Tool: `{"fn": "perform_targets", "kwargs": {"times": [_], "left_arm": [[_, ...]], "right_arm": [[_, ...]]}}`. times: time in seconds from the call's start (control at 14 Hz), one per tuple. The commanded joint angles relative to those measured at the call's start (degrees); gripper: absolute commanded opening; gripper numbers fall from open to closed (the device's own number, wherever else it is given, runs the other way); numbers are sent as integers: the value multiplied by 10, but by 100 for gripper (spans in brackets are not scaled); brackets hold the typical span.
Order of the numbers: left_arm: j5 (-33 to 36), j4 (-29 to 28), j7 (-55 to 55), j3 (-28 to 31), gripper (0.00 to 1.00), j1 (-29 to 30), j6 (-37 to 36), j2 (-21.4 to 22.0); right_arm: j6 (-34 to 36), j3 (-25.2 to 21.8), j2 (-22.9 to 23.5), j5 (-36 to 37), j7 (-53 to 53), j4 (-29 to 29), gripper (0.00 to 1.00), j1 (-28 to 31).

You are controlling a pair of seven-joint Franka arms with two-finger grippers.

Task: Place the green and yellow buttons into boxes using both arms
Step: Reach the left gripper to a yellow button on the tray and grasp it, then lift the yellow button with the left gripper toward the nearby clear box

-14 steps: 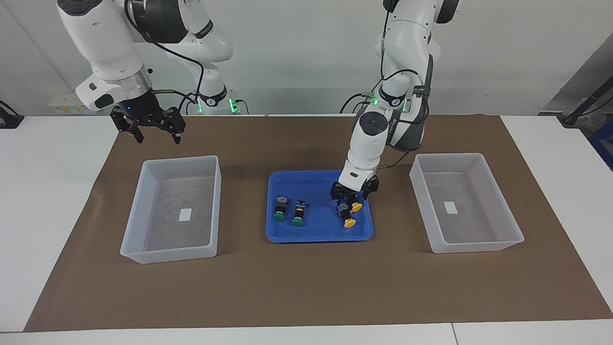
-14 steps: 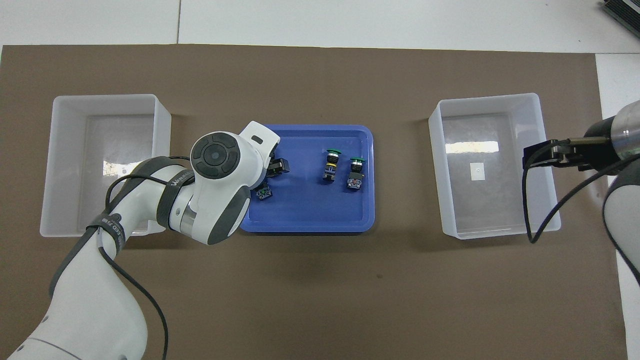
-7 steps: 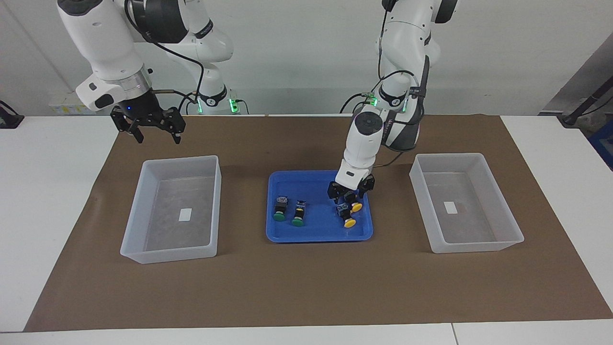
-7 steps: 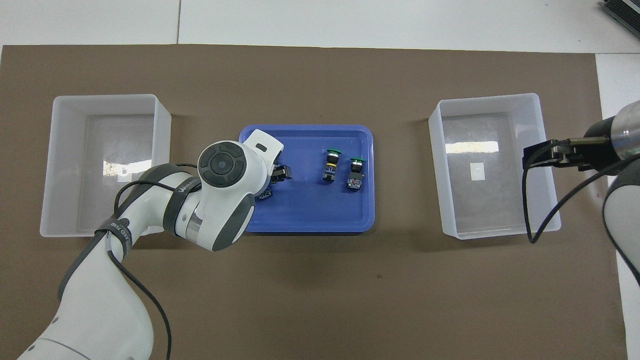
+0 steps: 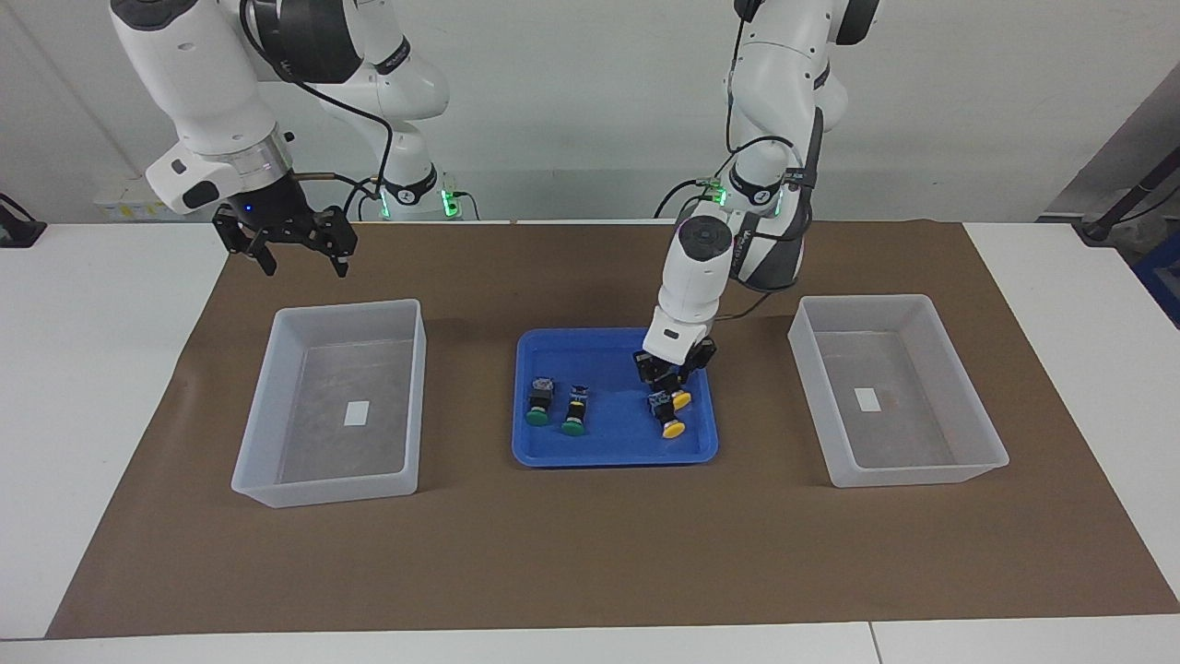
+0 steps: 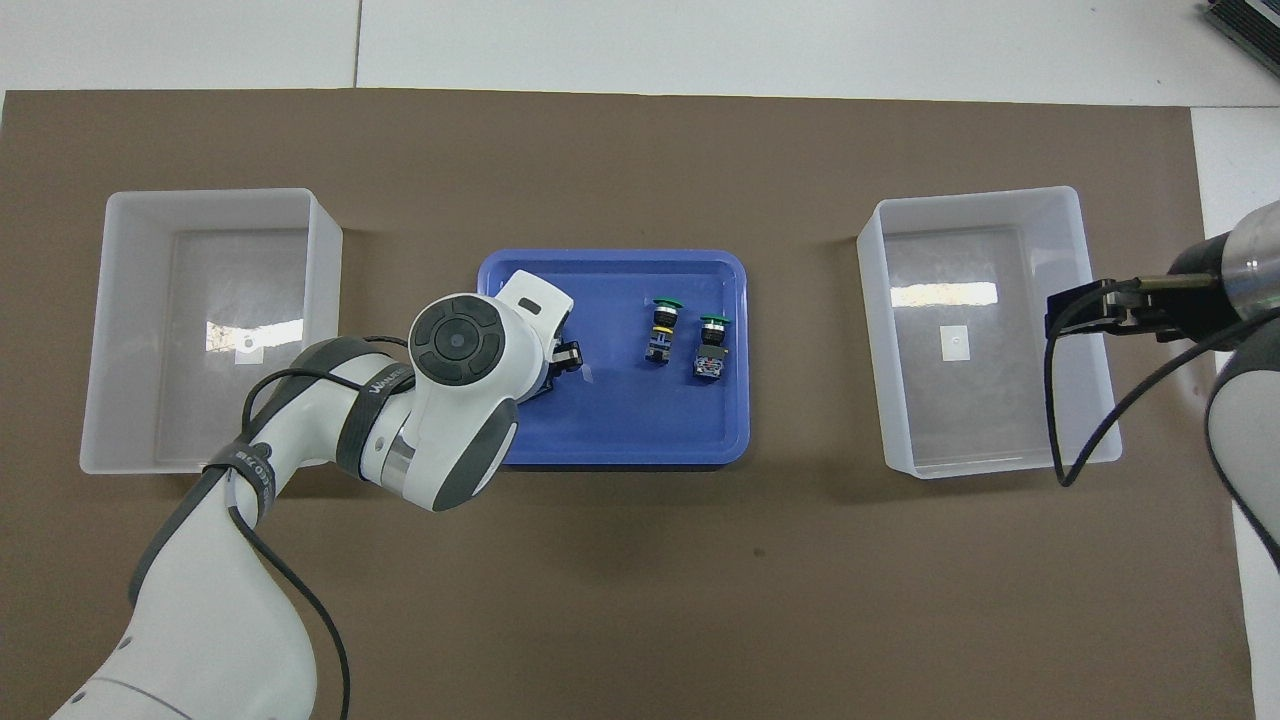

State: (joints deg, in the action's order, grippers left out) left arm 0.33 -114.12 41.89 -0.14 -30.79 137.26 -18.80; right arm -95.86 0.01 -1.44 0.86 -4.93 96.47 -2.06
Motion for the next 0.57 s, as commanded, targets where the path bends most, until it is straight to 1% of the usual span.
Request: {"fn": "perform_targets", "kwargs": {"times": [0.0,0.07,0.14,0.36,0.5], "left_arm": [[-1,-16,7,9,17,-9,6,10],[-1,-16,6,9,5,-9,6,10],[-1,-14,6,9,0,-8,5,10],[4,2,3,11,0,-2,-14,8],[5,35,0,10,0,1,-48,7]], "right_arm": [[2,-1,-7,-16,17,6,100,2],[2,-2,-7,-16,17,6,100,2],[3,-1,-7,-16,17,6,100,2],[5,-2,-7,-16,17,6,100,2],[5,-2,-7,-16,17,6,100,6]]}}
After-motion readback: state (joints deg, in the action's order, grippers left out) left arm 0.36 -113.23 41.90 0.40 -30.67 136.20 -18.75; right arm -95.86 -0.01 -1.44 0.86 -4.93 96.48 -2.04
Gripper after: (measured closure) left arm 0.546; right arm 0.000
